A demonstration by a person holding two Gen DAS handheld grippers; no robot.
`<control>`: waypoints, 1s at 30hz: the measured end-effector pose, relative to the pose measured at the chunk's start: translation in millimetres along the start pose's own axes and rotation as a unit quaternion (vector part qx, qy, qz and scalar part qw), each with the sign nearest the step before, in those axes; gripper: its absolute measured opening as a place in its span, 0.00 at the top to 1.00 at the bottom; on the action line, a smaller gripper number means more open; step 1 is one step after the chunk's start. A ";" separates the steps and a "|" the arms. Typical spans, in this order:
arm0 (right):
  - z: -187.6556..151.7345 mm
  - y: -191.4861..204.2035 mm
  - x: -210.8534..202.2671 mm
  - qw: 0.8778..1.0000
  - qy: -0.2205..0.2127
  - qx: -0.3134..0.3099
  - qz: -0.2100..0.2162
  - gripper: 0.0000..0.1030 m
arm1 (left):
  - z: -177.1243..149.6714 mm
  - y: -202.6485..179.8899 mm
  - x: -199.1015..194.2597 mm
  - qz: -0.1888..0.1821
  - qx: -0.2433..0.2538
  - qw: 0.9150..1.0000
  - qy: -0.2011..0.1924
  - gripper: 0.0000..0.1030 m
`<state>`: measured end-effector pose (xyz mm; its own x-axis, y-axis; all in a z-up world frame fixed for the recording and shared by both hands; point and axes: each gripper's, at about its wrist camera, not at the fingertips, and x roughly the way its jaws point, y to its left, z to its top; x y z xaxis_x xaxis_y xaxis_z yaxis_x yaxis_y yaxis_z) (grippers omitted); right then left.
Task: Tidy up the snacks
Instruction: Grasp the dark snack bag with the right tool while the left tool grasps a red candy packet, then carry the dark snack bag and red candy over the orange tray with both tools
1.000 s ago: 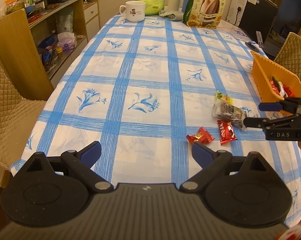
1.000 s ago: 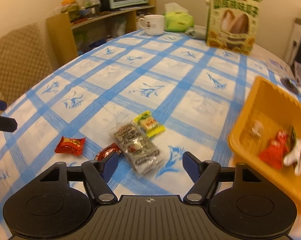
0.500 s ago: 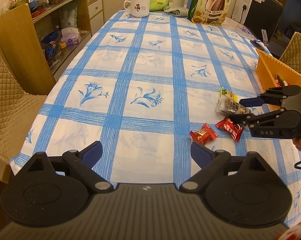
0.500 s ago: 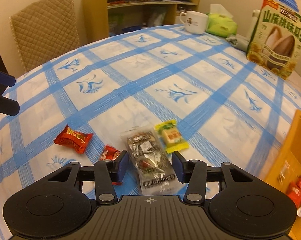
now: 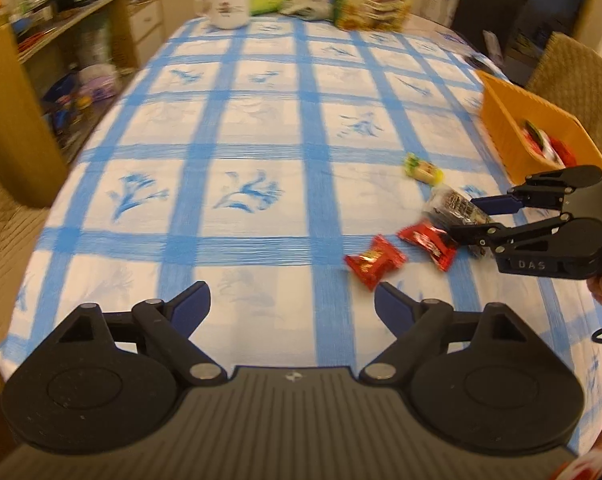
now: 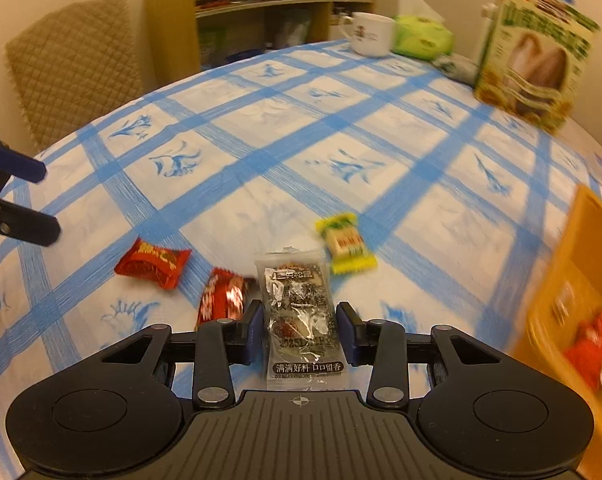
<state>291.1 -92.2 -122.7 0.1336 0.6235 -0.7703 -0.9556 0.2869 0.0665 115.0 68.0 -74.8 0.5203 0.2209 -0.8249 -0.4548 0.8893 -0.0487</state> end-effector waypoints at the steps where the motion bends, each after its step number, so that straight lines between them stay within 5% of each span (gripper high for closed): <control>1: -3.8 -1.4 -3.5 1.000 0.002 0.011 -0.006 0.62 | 0.5 -3.9 3.9 -0.003 0.013 1.000 0.001 0.17; 12: -54.5 -17.9 -50.9 0.989 0.011 0.134 -0.062 0.62 | 15.6 -43.4 45.4 -0.047 0.146 0.988 0.005 0.37; 17: -73.3 -24.7 -69.2 0.980 0.011 0.182 -0.081 0.62 | 20.1 -52.2 57.8 -0.056 0.183 0.981 0.013 0.61; 19: -78.9 -26.5 -74.6 0.977 0.011 0.196 -0.084 0.62 | 21.2 -52.8 60.0 -0.062 0.184 0.981 0.017 0.69; 30: -84.6 -22.1 -80.6 0.973 0.010 0.208 -0.096 0.61 | 18.4 -46.9 58.0 -0.068 0.128 0.989 0.034 0.80</control>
<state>279.3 -210.4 -115.7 0.2895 0.5164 -0.8059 -0.7243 0.6686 0.1682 179.8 46.4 -110.0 0.5105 0.0734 -0.8568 -0.1812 0.9832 -0.0238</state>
